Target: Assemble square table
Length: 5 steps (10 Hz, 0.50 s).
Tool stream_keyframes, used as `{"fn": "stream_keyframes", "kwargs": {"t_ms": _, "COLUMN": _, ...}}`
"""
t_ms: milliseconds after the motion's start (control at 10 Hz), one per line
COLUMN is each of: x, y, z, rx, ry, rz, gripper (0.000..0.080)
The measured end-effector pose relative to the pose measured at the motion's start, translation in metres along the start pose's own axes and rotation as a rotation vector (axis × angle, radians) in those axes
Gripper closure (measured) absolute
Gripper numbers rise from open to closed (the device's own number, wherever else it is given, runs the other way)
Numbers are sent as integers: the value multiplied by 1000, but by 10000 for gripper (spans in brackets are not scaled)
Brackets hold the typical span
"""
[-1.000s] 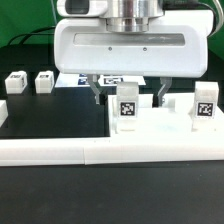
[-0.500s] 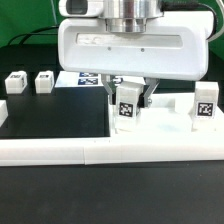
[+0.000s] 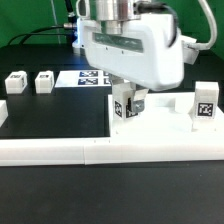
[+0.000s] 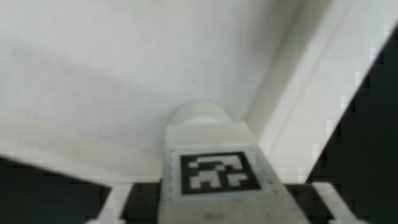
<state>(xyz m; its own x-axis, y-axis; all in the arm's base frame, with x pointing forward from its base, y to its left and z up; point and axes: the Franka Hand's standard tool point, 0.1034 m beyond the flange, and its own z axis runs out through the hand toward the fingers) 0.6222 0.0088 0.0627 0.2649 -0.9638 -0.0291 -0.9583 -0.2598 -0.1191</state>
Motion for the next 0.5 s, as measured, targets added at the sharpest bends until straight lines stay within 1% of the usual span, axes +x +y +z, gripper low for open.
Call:
{"fn": "stream_keyframes", "kwargs": {"t_ms": 100, "x": -2, "y": 0, "z": 1, "rx": 9, "ry": -9, "rz": 123, "gripper": 511}}
{"fn": "stream_keyframes", "kwargs": {"t_ms": 200, "x": -1, "y": 0, "z": 1, "rx": 28, "ry": -18, "rz": 222, "gripper": 511}}
{"fn": "stream_keyframes", "kwargs": {"t_ms": 300, "x": 0, "y": 0, "z": 1, "rx": 39, "ry": -34, "rz": 279, "gripper": 511}}
{"fn": "stream_keyframes", "kwargs": {"t_ms": 400, "x": 0, "y": 0, "z": 1, "rx": 39, "ry": -37, "rz": 337, "gripper": 511}}
{"fn": "stream_keyframes", "kwargs": {"t_ms": 500, "x": -1, "y": 0, "z": 1, "rx": 39, "ry": -40, "rz": 359, "gripper": 426}}
